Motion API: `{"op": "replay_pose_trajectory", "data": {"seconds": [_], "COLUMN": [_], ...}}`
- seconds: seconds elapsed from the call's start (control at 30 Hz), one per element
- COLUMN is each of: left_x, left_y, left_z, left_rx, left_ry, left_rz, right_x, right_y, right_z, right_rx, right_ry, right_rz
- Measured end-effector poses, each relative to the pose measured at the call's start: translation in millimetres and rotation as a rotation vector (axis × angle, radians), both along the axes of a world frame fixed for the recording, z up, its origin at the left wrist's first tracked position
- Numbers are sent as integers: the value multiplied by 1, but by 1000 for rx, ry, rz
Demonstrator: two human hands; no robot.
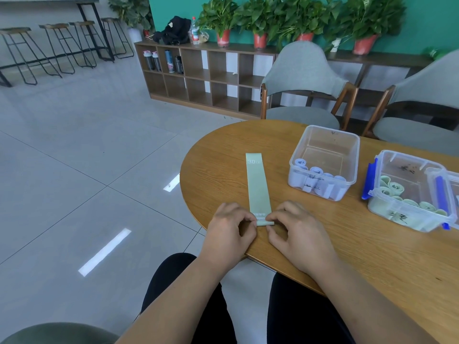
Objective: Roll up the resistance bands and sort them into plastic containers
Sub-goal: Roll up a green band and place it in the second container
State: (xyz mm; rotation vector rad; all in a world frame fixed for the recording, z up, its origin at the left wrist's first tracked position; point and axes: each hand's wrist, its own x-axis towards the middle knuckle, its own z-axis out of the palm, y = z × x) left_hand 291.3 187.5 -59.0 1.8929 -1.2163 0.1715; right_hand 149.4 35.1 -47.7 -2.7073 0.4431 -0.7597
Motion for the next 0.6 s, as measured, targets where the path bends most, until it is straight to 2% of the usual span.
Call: {"op": "replay_pose_trajectory", "data": {"seconds": [0.6], "left_x": [1], "left_y": [2], "left_z": [3], "left_rx": [2], "left_ry": [21], "left_rz": [-31], "right_x": [3], "right_y": [-1], "right_z": [-1], "right_rx": [-14], "right_ry": [8], "right_rz": [-32]}}
